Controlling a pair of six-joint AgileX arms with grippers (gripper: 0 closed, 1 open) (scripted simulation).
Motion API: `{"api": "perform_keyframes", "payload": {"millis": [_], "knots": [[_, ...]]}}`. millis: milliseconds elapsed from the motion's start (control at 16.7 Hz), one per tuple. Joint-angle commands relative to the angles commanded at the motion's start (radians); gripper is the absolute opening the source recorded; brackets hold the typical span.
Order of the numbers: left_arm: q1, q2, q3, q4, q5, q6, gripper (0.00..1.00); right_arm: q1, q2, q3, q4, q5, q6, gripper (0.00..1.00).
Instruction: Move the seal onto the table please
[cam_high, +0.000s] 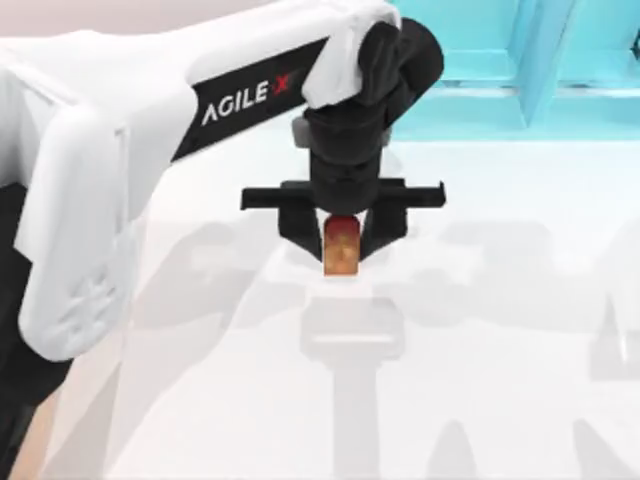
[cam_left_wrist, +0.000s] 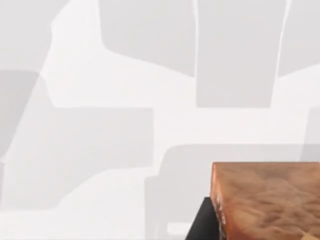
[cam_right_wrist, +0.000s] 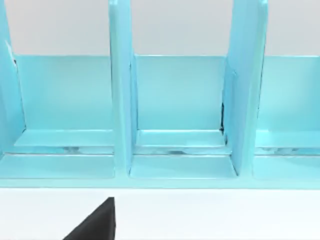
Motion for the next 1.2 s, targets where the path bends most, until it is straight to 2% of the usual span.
{"api": "perform_keyframes", "payload": {"millis": [420, 660, 1200], "knots": [[-0.003, 0.030, -0.110, 0.147, 0.001, -0.001, 0.00, 0.000, 0.000, 0.000, 0.000, 0.000, 0.000, 1.00], [-0.004, 0.034, -0.117, 0.154, 0.001, -0.001, 0.00, 0.000, 0.000, 0.000, 0.000, 0.000, 0.000, 1.00], [-0.004, 0.034, -0.117, 0.154, 0.001, -0.001, 0.68, 0.000, 0.000, 0.000, 0.000, 0.000, 0.000, 1.00]]}}
